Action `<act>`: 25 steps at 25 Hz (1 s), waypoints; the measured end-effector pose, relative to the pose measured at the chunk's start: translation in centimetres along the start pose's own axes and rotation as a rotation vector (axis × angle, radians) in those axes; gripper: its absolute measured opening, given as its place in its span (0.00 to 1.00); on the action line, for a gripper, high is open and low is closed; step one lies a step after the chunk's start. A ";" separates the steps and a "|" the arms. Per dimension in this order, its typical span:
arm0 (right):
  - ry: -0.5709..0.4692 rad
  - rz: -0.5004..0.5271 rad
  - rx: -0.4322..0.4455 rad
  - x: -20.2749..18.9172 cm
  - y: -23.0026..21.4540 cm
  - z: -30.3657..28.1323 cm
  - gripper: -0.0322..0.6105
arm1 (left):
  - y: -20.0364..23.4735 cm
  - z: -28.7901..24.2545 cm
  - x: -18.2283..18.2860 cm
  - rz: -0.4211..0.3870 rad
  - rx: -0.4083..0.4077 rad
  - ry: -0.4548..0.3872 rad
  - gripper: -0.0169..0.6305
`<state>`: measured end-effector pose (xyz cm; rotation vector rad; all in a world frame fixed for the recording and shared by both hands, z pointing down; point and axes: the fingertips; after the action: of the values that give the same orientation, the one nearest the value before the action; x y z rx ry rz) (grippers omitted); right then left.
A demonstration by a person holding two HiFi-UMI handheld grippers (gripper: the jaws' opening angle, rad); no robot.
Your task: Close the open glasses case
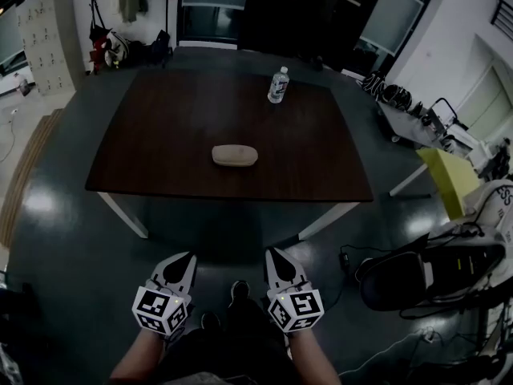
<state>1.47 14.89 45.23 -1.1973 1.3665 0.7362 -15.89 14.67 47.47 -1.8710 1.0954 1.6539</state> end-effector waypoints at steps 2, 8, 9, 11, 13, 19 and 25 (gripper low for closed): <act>0.001 0.003 -0.002 0.0 -0.3 0.2 0.03 | -0.2 -0.2 0.1 0.000 -0.001 -0.003 0.04; 0.014 0.022 -0.002 -0.2 -1.3 -0.2 0.03 | -0.3 -1.2 0.6 -0.002 0.003 -0.019 0.04; 0.013 0.020 0.000 -0.1 -1.5 -0.4 0.03 | -0.4 -1.4 0.8 -0.003 0.004 -0.021 0.04; 0.011 0.016 0.009 0.0 -1.6 -0.8 0.03 | -0.4 -1.6 0.9 -0.007 0.004 -0.022 0.04; 0.014 0.019 0.017 -0.1 -1.5 -1.1 0.03 | -0.5 -1.8 1.0 -0.010 0.004 -0.020 0.04; 0.020 0.020 0.030 -0.1 -1.5 -1.3 0.03 | -0.8 -1.9 0.9 -0.019 -0.003 -0.008 0.04; 0.027 0.019 0.028 -0.5 -1.5 -1.2 0.03 | -0.7 -1.5 0.3 -0.022 -0.007 0.005 0.04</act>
<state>2.39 13.41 46.21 -1.1779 1.4077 0.7140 -14.41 13.84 47.34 -1.8857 1.0686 1.6434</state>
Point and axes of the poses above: the fingertips, and each gripper's own axes: z backward along the fingers, y to its left, x out of its top, and after that the axes turned 4 degrees about -z, right-handed
